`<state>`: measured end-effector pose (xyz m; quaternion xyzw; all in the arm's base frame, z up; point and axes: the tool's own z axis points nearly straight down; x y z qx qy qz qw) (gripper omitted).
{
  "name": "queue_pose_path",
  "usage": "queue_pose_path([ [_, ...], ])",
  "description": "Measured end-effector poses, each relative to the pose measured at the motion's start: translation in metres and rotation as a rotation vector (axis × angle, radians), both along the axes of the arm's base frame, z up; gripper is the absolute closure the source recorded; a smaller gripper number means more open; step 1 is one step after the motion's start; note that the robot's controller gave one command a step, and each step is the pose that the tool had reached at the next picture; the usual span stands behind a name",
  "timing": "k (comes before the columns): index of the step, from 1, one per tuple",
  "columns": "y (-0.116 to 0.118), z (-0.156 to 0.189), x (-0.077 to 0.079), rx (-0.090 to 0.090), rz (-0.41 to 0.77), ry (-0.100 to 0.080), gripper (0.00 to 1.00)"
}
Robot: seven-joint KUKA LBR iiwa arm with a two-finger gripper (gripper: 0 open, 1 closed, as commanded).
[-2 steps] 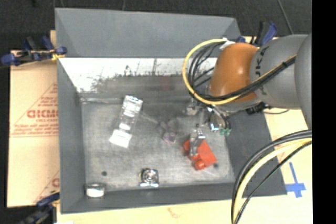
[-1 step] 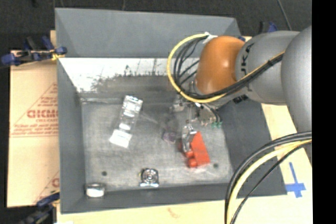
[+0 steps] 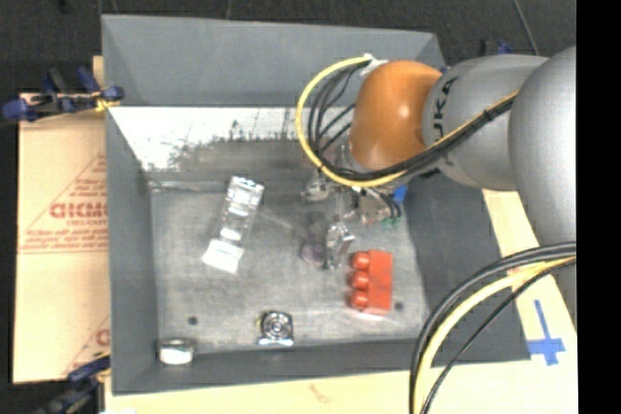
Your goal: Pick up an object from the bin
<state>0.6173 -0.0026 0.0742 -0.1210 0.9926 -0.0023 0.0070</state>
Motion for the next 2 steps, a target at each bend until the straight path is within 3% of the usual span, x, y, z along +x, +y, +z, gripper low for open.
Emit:
queue_pose_path([
  [1,0.001,0.002,0.001,0.002,0.002,-0.003,1.00],
  [2,0.002,0.172,-0.016,-0.001,0.296,0.003,1.00],
])
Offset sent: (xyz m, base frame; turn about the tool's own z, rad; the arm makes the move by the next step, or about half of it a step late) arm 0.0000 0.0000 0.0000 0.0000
